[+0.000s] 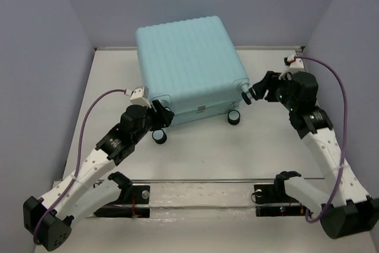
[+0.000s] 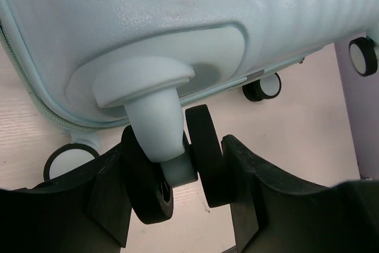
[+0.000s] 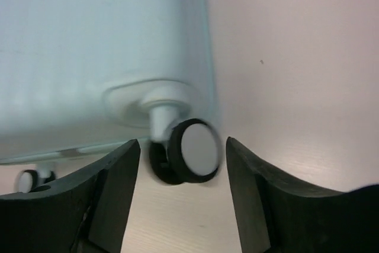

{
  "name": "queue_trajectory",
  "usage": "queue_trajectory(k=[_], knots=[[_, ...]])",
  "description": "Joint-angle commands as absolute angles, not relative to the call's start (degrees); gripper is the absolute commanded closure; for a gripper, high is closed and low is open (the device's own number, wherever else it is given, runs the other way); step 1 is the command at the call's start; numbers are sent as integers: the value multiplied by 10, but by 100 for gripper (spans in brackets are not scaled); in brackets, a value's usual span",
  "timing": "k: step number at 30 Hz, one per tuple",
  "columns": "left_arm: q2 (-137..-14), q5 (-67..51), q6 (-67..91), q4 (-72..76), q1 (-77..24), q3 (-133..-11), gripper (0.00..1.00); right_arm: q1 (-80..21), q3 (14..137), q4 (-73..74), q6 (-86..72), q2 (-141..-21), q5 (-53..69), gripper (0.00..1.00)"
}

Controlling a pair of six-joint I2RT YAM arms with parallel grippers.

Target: Pack the luggage

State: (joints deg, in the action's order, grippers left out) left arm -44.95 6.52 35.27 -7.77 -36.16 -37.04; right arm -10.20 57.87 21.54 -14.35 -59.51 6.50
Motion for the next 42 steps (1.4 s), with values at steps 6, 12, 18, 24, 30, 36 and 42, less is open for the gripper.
queue_trajectory(k=[6, 12, 18, 24, 30, 36, 42], knots=[[-429, -89, 333, 72, -401, -374, 94, -122, 380, 10, -205, -439, 269, 87], [-412, -83, 347, 76, -402, -368, 94, -122, 175, -312, -277, -450, 265, 66], [-401, -77, 362, 89, -401, -357, 94, -122, 131, -457, -306, -544, 179, 38], [-381, -75, 392, 106, -402, -338, 94, -122, 122, -610, -296, -650, 156, 37], [-348, -66, 434, 127, -402, -316, 94, -122, 127, -744, -301, -768, 173, 39], [-342, -64, 447, 137, -402, -310, 94, -117, 130, -873, -322, -880, 204, 47], [-348, -64, 441, 129, -402, -317, 94, -117, 142, -923, -330, -926, 228, 59]])
